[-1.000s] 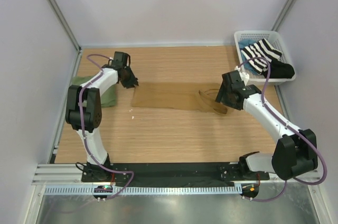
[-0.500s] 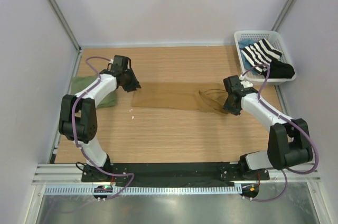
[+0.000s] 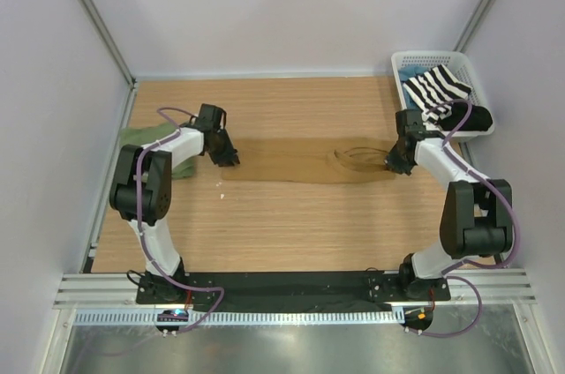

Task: Fold and stack the tank tops
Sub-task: Fold the tank top

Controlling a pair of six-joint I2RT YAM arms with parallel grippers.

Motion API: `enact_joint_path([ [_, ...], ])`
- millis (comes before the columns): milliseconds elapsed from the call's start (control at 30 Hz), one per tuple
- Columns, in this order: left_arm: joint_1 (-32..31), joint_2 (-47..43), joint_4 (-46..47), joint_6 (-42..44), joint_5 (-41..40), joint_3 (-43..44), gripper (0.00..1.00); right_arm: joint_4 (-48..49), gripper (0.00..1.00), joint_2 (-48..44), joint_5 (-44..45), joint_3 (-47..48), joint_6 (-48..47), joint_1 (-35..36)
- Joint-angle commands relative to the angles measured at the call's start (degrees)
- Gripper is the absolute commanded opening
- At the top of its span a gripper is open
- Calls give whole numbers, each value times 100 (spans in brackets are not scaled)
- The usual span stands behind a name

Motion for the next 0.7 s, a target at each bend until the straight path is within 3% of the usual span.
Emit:
enact_joint_path([
  [0, 18, 176, 195, 11, -101, 50, 23, 205, 7, 240, -159, 410, -75, -83],
  [233, 10, 352, 222, 19, -136, 86, 22, 240, 20, 723, 349, 657, 197, -364],
  [433, 18, 273, 169, 63, -180, 94, 22, 117, 21, 961, 684, 587, 364, -435],
  [533, 10, 229, 160, 55, -180, 94, 22, 187, 37, 856, 729, 412, 373, -461],
  [667, 18, 107, 134, 72, -180, 94, 22, 214, 42, 654, 711, 349, 356, -470],
])
